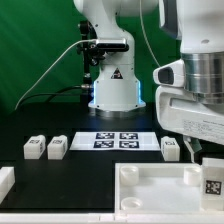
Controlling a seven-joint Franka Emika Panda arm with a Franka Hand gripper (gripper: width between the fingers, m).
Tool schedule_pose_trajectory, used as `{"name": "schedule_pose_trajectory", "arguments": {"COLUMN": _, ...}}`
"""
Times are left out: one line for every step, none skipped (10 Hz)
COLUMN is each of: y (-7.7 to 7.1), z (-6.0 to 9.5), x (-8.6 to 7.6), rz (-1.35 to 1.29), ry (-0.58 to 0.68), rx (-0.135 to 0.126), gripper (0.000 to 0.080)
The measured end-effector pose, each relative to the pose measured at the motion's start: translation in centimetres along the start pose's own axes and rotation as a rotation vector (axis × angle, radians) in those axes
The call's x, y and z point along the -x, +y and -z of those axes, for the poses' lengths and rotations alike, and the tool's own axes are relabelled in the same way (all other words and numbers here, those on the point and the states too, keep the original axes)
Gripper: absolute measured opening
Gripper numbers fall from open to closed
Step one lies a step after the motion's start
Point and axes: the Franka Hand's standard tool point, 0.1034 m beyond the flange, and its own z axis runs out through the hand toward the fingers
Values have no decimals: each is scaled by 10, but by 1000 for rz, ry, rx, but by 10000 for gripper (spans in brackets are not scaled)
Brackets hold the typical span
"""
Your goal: Assemble one leg
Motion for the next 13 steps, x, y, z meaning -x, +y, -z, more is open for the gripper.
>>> {"name": "schedule_pose_trajectory", "arguments": {"y": 4, "z": 0, "x": -11, "rz": 279, "ry": 16, "rx": 27, "gripper": 649}}
{"name": "schedule_pose_trajectory", "arguments": {"y": 1, "z": 3, "x": -17, "rz": 435, "ry": 33, "rx": 39, "gripper": 649}}
{"name": "schedule_pose_trajectory", "arguments": {"y": -3, "z": 4, "x": -15, "rz": 459, "ry": 42, "rx": 39, "gripper": 649}}
{"name": "schedule_pose_trajectory", "arguments": {"y": -3, "z": 3, "x": -14, "rz": 416, "ry": 38, "rx": 35, "gripper": 560}}
{"name": "schedule_pose_trajectory", "arguments": {"y": -3, "z": 3, "x": -14, "rz": 357, "ry": 36, "rx": 29, "gripper": 377}}
{"name": "schedule_pose_trajectory", "arguments": {"y": -3, "z": 3, "x": -13, "rz": 286, "ry": 37, "rx": 27, "gripper": 377}}
{"name": "schedule_pose_trajectory", "arguments": {"y": -2, "z": 3, "x": -15, "rz": 201, "ry": 39, "rx": 25, "gripper": 298}}
{"name": "schedule_pose_trajectory", "arguments": {"y": -2, "z": 4, "x": -16, "rz": 86, "ry": 41, "rx": 23, "gripper": 298}}
{"name": "schedule_pose_trajectory", "arguments": {"y": -1, "z": 4, "x": -18, "rz": -57, "ry": 38, "rx": 12, "gripper": 298}}
{"name": "schedule_pose_trajectory", "arguments": {"y": 2, "z": 4, "x": -22, "rz": -230, "ry": 26, "rx": -8, "gripper": 298}}
{"name": "schedule_pose_trajectory", "arguments": {"y": 3, "z": 4, "x": -21, "rz": -344, "ry": 19, "rx": -13, "gripper": 298}}
{"name": "schedule_pose_trajectory", "arguments": {"y": 5, "z": 4, "x": -20, "rz": -575, "ry": 1, "rx": -35, "gripper": 298}}
{"name": "schedule_pose_trajectory", "arguments": {"y": 8, "z": 5, "x": -20, "rz": -755, "ry": -20, "rx": -60, "gripper": 298}}
